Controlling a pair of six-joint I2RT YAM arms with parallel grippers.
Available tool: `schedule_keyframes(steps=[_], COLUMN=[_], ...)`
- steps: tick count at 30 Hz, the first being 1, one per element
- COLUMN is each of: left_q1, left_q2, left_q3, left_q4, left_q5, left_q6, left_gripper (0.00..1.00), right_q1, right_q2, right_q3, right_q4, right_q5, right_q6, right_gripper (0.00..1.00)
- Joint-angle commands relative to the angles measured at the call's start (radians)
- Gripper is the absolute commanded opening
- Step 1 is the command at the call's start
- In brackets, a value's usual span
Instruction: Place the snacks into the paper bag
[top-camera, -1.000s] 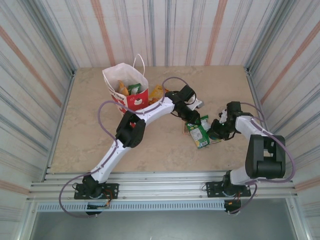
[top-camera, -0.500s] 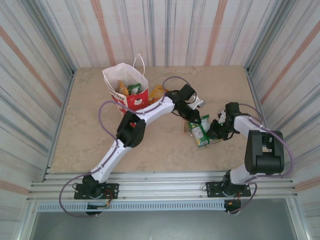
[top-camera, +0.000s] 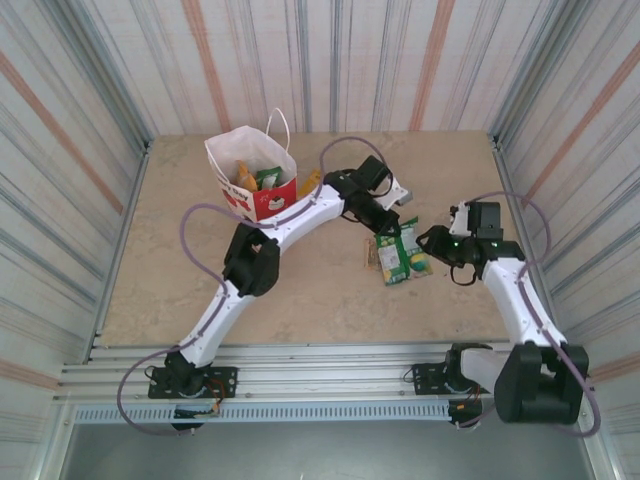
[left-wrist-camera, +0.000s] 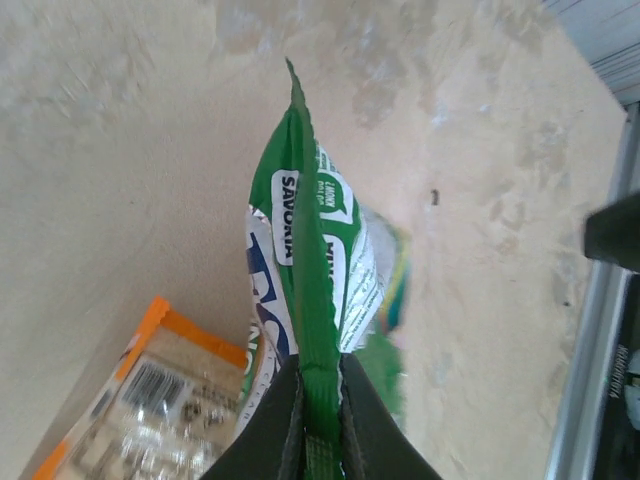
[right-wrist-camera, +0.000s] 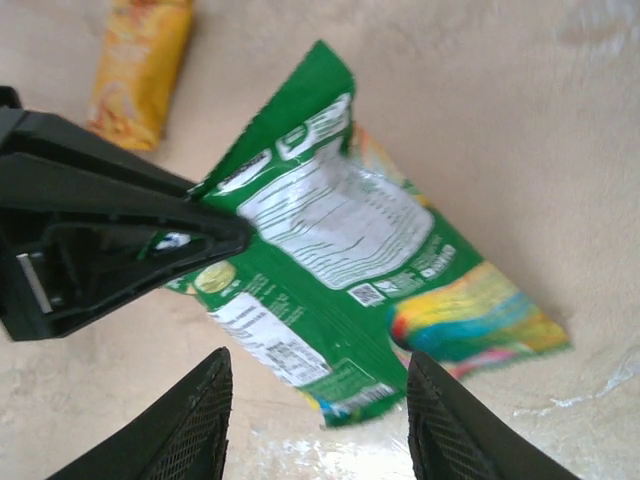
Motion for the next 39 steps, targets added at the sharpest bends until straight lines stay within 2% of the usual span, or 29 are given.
schedule_keyframes(steps=[1,5,11,15,21,25,30,36,39], left_q1=[-0.007,-0.011,-0.014,-0.009,0.028,0.033,0.037,0.041,0.041], left_q2=[-0.186,-0.304,-0.456,-0.560,-0.689,-0.746,-0.781,-0.788,-0.789], left_q3=[-0.039,-0.101,-0.188,-0.334,-0.504,-0.586,-0.640,-0.639,-0.631], left_q4=[-0.039,-0.073,-0.122,-0.045,0.083,0.142,0.200,0.224,0.230], left_q5=[-0.043,-0.079,-0.113,-0.116,0.029,0.101,0.143,0.215,0.239], left_q6=[0.086,0.143,0.242,0.318,0.359,0.438,0.463,0.463,0.461], left_gripper=[0.06,0.05,0.04,0.01,0.01,0.01,0.01,0.01,0.02], right_q1=[-0.006,-0.006,0.002,0.007,0.020,0.060,0.146,0.205,0.224], right_q2=[-0.076,-0.164,-0.213,-0.230,-0.193,-0.178,-0.167,-0.144,-0.131], right_q3=[0.032,0.078,0.130,0.129,0.128,0.108,0.083,0.042,0.031], right_q4=[-0.032,-0.034,-0.016,0.013,0.010,0.027,0.041,0.027,0.030], right_q5=[0.001,-0.091,-0.250,-0.314,-0.458,-0.504,-0.483,-0.338,-0.374], right_q6=[-0.067,-0.130,-0.217,-0.239,-0.314,-0.355,-0.415,-0.491,-0.525], right_gripper=[0.50,0.54,0.57,0.63,0.65,0.68,0.73,0.73,0.70])
